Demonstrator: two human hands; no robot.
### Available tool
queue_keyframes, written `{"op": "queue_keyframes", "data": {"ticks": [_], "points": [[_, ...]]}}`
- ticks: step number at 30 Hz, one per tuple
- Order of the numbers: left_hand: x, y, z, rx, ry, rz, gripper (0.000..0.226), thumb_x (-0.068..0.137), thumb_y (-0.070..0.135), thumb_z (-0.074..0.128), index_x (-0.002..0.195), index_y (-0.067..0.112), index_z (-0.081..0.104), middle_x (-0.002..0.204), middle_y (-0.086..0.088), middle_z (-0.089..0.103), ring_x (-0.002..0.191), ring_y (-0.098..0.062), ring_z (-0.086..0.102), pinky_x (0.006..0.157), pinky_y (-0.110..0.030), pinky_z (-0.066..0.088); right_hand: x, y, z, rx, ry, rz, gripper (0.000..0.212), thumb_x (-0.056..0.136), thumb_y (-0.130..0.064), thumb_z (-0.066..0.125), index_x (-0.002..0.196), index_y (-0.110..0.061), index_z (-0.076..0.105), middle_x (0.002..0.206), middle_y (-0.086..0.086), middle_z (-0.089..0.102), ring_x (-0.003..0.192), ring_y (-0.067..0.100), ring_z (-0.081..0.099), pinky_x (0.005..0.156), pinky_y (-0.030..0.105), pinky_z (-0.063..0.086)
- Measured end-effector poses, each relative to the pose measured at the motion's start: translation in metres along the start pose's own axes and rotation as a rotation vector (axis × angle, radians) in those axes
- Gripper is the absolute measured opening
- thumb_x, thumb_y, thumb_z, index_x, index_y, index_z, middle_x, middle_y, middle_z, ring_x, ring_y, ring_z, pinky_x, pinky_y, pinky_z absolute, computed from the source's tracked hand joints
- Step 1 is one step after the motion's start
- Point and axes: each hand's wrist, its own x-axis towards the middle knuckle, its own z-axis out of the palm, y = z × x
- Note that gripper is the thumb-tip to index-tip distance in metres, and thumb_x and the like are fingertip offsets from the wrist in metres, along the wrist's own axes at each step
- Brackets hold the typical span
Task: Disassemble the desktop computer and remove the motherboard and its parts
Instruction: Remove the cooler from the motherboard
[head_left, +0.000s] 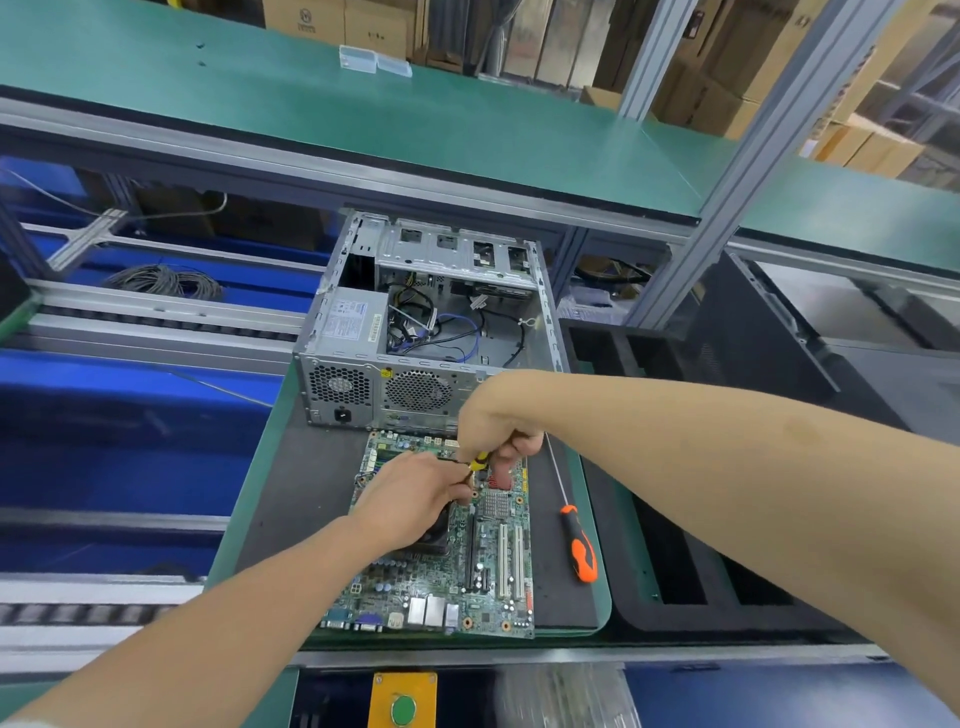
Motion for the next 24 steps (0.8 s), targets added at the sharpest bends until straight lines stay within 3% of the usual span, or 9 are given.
{"op": "queue_keyframes", "data": {"ticks": [2,4,6,8,11,14,17,20,24], "points": [[0.001,-0.001,0.001,0.002,0.003,0.01,0.028,0.106,0.046,0.047,0.087,0.031,0.06,0.075,0.009,0.059,0.079,-0.02,0.055,0.07,-0.038,0.045,-0.003,0.001,0.0,-0.128,0.057,-0.081,0.043,0.111,-0.035,0.036,0.116,-0.002,0.064,0.07,0.0,0.064,0.046,0.014,0.03,0.045,0.021,0.027],[0.002,-0.003,0.002,-0.004,-0.001,0.012,0.023,0.106,0.047,0.047,0.095,0.033,0.063,0.078,0.007,0.06,0.08,-0.021,0.056,0.073,-0.039,0.046,-0.011,0.003,0.005,-0.465,0.216,-0.209,0.043,0.108,-0.032,0.042,0.085,-0.009,0.068,0.063,-0.003,0.067,0.041,0.015,0.047,0.041,0.021,0.038],[0.001,-0.004,0.004,-0.019,0.001,-0.001,0.021,0.106,0.047,0.048,0.106,0.036,0.066,0.082,0.005,0.062,0.082,-0.021,0.057,0.076,-0.039,0.049,-0.015,0.002,0.013,-0.786,0.432,-0.332,0.035,0.104,-0.032,0.047,0.089,-0.011,0.071,0.071,-0.002,0.065,0.047,0.012,0.053,0.035,0.022,0.038],[0.001,-0.005,0.004,-0.019,-0.001,-0.014,0.022,0.106,0.046,0.047,0.107,0.036,0.067,0.089,0.007,0.067,0.087,-0.019,0.059,0.079,-0.037,0.05,-0.019,0.001,0.02,-0.855,0.604,-0.408,0.019,0.101,-0.026,0.056,0.103,-0.01,0.065,0.083,0.003,0.054,0.059,0.019,0.05,0.041,0.027,0.035],[0.001,-0.003,0.003,-0.074,0.014,0.001,0.019,0.106,0.039,0.051,0.104,0.035,0.07,0.101,0.019,0.072,0.095,-0.008,0.064,0.083,-0.032,0.051,-0.019,0.005,0.026,-1.048,0.745,-0.559,0.012,0.097,-0.014,0.061,0.107,-0.014,0.066,0.077,0.0,0.04,0.072,0.027,0.054,0.053,0.032,0.04],[0.001,-0.001,0.001,-0.073,0.006,-0.017,0.019,0.106,0.037,0.053,0.1,0.032,0.07,0.1,0.017,0.072,0.094,-0.01,0.065,0.083,-0.034,0.053,-0.017,0.012,0.027,-1.198,0.81,-0.674,0.015,0.092,-0.006,0.061,0.102,-0.016,0.067,0.074,-0.001,0.051,0.079,0.027,0.067,0.057,0.032,0.045],[0.0,0.0,0.001,-0.006,0.0,-0.017,0.026,0.107,0.04,0.048,0.093,0.029,0.067,0.093,0.01,0.069,0.089,-0.019,0.061,0.076,-0.037,0.048,-0.017,0.019,0.022,-1.073,0.792,-0.62,0.015,0.093,-0.023,0.064,0.107,-0.018,0.063,0.089,0.004,0.058,0.074,0.028,0.057,0.055,0.033,0.041],[-0.002,0.001,-0.001,-0.023,-0.005,-0.013,0.025,0.108,0.041,0.046,0.097,0.032,0.067,0.089,0.01,0.068,0.088,-0.018,0.058,0.076,-0.037,0.045,-0.018,0.016,0.013,-0.665,0.634,-0.377,0.046,0.093,-0.058,0.06,0.087,-0.013,0.053,0.077,0.002,0.054,0.062,0.023,0.058,0.05,0.029,0.042],[-0.001,0.0,-0.001,0.011,-0.022,-0.01,0.027,0.107,0.042,0.046,0.092,0.029,0.064,0.084,0.008,0.064,0.086,-0.019,0.056,0.077,-0.039,0.047,-0.014,0.001,0.004,-0.191,0.19,-0.097,0.041,0.109,-0.03,0.035,0.08,-0.008,0.055,0.078,0.005,0.068,0.038,0.015,0.043,0.04,0.022,0.034]]}}
